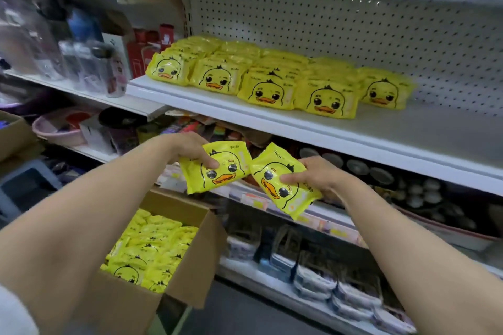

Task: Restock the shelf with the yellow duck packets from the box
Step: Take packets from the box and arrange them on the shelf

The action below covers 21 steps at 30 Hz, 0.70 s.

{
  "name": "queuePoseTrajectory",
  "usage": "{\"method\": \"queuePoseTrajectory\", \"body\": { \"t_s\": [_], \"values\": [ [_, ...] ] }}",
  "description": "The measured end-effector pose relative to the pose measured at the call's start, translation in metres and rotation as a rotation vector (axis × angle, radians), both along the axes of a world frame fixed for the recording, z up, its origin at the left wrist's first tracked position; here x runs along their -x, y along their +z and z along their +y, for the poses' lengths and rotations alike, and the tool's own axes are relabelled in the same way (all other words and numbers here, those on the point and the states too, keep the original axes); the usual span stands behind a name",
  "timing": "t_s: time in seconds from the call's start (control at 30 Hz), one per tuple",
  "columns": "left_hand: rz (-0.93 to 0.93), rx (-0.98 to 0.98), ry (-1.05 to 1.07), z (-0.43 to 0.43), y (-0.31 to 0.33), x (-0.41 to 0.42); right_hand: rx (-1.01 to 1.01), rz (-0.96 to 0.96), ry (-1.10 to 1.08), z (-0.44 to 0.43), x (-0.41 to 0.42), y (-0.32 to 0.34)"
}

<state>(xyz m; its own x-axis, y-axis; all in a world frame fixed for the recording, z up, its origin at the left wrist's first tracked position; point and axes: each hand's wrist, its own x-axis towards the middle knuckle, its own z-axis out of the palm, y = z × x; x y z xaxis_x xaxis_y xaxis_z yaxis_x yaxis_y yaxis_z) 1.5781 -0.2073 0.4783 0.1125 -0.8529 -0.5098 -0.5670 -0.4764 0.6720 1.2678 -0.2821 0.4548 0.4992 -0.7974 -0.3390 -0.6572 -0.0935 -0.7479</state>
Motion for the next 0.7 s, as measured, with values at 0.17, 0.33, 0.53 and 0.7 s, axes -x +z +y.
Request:
{"method": "queuePoseTrajectory", "body": {
  "t_s": [0.17,0.33,0.53,0.7],
  "values": [
    [-0.055,0.141,-0.093,-0.043,0.055,0.075,0.097,-0.031,-0.074,-0.022,0.080,0.053],
    [0.005,0.263,-0.101,-0.093,0.096,0.141,0.067,-0.175,-0.201,-0.040,0.149,0.093],
    [-0.064,0.393,-0.102,-0.155,0.137,0.211,0.071,-0.283,-0.334,-0.068,0.202,0.101],
    [-0.170,0.476,-0.295,-0.224,0.160,0.259,0.120,-0.304,-0.456,-0.094,0.226,0.101]
  ]
}}
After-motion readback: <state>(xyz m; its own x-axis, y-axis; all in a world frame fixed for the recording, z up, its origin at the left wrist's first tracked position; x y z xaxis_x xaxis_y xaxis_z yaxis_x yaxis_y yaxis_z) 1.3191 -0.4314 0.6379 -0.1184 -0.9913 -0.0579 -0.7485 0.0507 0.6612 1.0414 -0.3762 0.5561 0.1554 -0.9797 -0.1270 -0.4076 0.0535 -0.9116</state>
